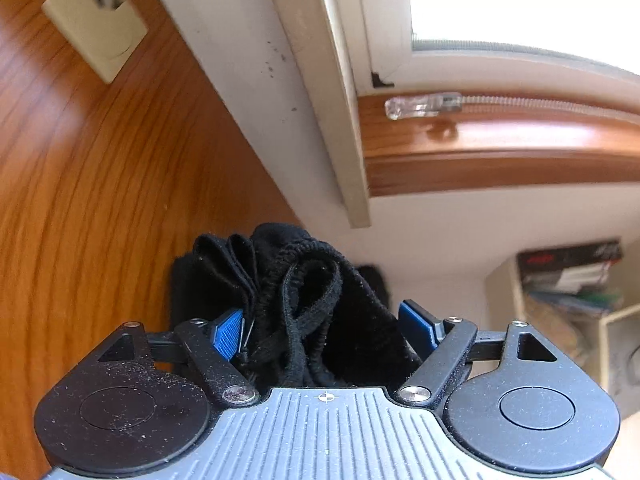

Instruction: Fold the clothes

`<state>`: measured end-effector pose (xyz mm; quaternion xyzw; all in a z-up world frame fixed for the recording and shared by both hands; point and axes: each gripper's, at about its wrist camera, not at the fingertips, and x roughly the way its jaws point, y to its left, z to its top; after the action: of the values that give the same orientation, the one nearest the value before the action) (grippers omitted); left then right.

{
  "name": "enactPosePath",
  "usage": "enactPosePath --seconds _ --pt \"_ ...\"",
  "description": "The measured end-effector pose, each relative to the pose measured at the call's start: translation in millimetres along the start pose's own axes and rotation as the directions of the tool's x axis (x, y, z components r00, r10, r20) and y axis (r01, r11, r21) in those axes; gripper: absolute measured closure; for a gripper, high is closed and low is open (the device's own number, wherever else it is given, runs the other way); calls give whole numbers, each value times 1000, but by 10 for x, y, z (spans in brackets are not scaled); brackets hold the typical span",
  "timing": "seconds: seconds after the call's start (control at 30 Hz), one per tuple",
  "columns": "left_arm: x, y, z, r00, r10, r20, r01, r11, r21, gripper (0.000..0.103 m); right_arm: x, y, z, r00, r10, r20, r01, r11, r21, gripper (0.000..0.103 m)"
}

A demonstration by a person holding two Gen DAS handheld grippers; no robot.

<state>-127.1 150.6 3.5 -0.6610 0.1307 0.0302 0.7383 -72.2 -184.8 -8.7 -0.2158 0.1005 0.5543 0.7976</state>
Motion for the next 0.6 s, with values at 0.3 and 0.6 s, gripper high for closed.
enactPosePath --seconds 0.3,0.6 --pt "44 63 172 990 105 -92 -94 989 114 23 31 404 -132 997 16 -73 -34 968 -248 84" --pt "368 -577 16 988 115 -100 -74 937 340 75 -146 6 66 997 -76 30 81 975 -206 84"
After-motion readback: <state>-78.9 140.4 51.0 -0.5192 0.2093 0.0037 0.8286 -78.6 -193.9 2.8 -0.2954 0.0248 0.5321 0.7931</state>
